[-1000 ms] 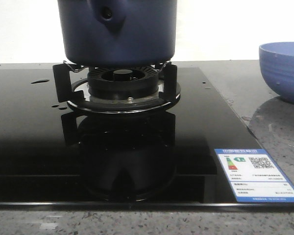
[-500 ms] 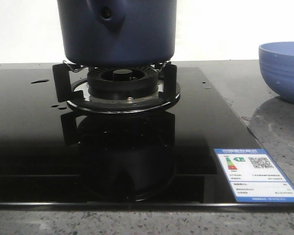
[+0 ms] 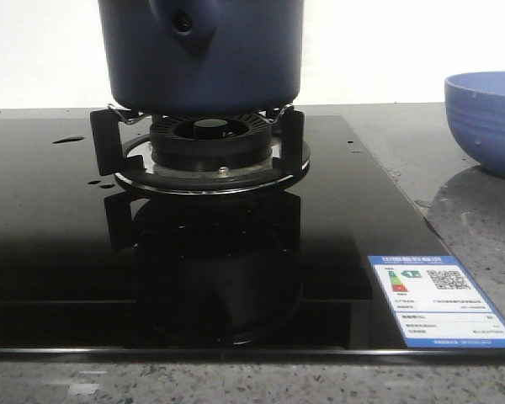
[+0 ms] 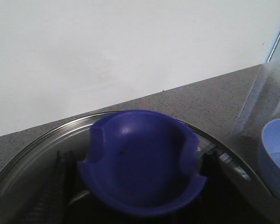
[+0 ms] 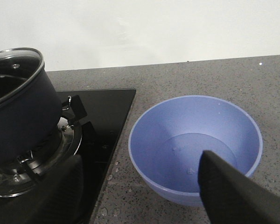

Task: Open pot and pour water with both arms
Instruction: 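Grasp blue lid knob with left gripper and bowl rim with right gripper, then lift the blue bowl with right gripper and carry it toward the pot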

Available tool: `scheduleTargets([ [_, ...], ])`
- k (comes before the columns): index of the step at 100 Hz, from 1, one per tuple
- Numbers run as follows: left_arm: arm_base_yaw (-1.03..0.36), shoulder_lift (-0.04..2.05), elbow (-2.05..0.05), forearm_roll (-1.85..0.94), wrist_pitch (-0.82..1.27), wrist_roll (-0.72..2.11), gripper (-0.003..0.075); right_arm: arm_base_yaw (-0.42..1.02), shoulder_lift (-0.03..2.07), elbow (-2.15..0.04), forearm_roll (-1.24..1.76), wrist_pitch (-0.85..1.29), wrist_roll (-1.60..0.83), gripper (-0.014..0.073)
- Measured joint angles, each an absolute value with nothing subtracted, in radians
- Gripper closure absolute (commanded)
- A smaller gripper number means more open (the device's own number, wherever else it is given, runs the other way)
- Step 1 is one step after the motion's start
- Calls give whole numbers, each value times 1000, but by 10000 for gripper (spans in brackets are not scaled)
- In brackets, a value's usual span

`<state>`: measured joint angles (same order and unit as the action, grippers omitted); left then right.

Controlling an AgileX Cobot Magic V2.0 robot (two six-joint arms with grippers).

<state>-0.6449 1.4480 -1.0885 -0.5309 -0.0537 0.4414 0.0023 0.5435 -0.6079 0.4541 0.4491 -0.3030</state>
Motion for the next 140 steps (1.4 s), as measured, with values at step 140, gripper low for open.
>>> scheduleTargets([
  [140,-353,1234,-1089,-528,57,441,374,-169,1192,-1185,341,895,-305,128],
])
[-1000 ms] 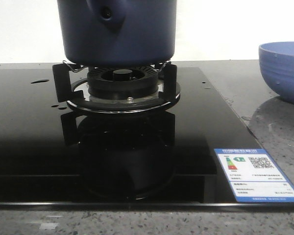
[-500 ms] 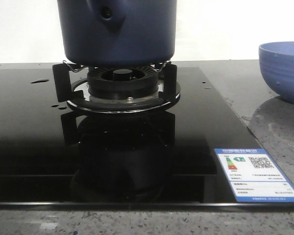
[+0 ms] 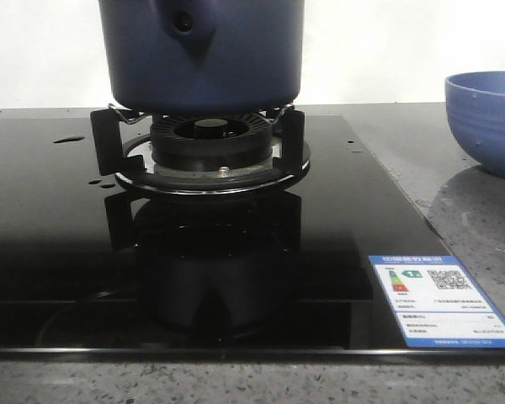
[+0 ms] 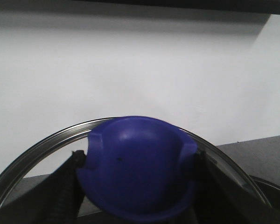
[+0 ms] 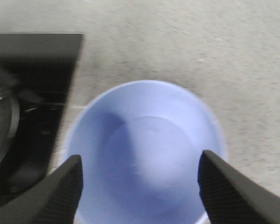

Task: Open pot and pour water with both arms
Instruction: 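Lift the blue bowl with right gripper and carry it toward the pot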

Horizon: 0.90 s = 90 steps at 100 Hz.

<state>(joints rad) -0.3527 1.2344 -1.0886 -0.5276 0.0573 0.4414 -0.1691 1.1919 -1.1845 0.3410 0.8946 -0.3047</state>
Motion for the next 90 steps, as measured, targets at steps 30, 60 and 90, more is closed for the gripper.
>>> scheduleTargets([
  [30,-308,1223,-1089,-525,67,441,374,-205,1388,-1223,204,976,-266,128],
  [60,-308,1223,-1089,-525,78,441,374,-205,1509,-1223,199,981,-261,351],
  [90,-308,1223,-1089,-523,78,441,374,-205,1522,-1244,193,985,-259,659],
])
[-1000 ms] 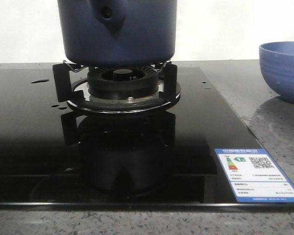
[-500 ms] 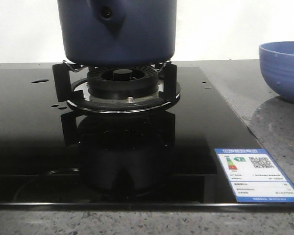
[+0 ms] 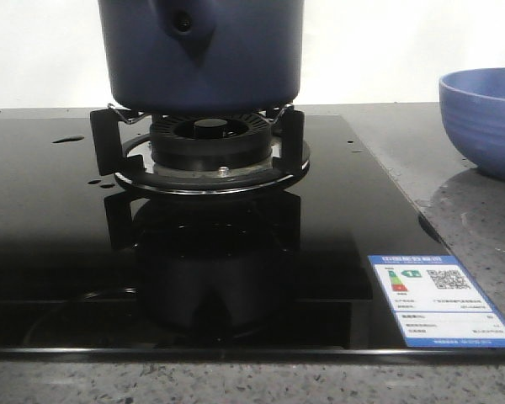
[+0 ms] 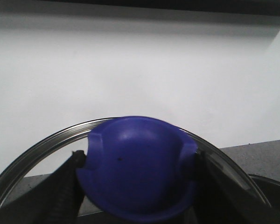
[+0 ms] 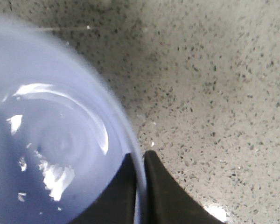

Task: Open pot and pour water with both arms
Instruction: 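Lift the blue bowl with right gripper and carry it toward the pot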

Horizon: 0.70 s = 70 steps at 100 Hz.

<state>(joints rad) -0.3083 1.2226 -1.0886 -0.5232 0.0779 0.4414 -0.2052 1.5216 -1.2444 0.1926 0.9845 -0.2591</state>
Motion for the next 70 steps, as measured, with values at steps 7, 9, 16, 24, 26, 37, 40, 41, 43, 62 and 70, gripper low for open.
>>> scheduleTargets([
  [7,-308,1223,-1089,-523,78,441,374,-205,1524,-1265,201,1001,-259,657],
  [9,-308,1223,-1089,-523,76,441,374,-205,1524,-1271,203,1007,-259,657],
  [16,-308,1223,-1089,-523,75,441,374,-205,1524,-1298,219,1028,-259,656],
  [24,-308,1223,-1089,-523,75,441,374,-205,1524,-1330,232,1057,-253,656],
  [26,-308,1223,-1089,-521,75,441,374,-205,1524,-1339,232,1062,-253,655],
  [37,-308,1223,-1089,-502,67,441,374,-205,1524,-1384,241,1100,-244,648],
  [40,-308,1223,-1089,-500,59,441,374,-205,1524,-1394,249,1108,-242,648],
  [41,-308,1223,-1089,-497,59,441,374,-205,1524,-1399,249,1113,-242,648],
  [43,-307,1223,-1089,-497,54,441,374,-205,1524,-1404,253,1119,-242,648],
  [62,-263,1223,-1089,-493,47,441,374,-179,1534,-1505,262,1199,-228,648],
  [70,-233,1223,-1089,-495,47,441,374,-146,1556,-1564,263,1233,-221,648],
])
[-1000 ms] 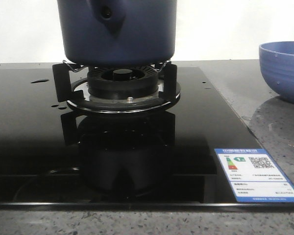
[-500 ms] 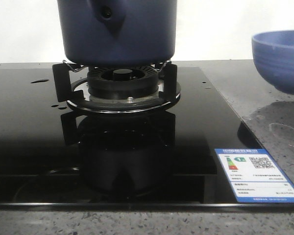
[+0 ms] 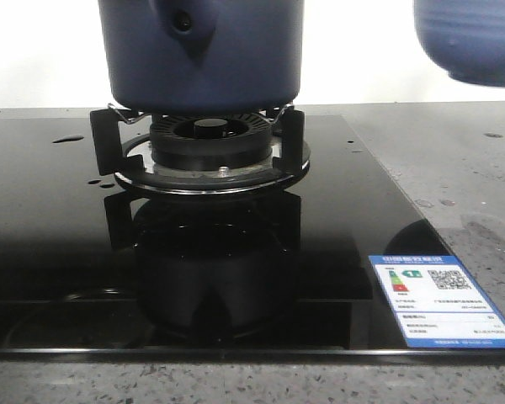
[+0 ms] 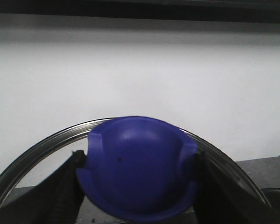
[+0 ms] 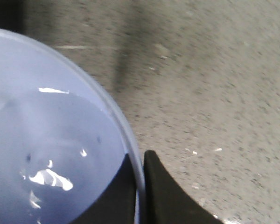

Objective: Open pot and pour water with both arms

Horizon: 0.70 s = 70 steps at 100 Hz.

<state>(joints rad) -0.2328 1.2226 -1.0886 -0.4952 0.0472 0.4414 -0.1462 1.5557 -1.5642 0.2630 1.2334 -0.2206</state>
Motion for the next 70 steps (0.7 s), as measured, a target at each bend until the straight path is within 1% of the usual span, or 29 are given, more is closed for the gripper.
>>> scheduleTargets([
  [22,-187,1223,-1089,-500,58,441,374,-18,1626,-1776,265,1258,-177,648],
  [48,-187,1223,-1089,-500,81,441,374,160,1769,-2075,272,1267,-123,648],
  [70,-187,1223,-1089,-500,81,441,374,288,1908,-2224,286,1264,-112,648],
])
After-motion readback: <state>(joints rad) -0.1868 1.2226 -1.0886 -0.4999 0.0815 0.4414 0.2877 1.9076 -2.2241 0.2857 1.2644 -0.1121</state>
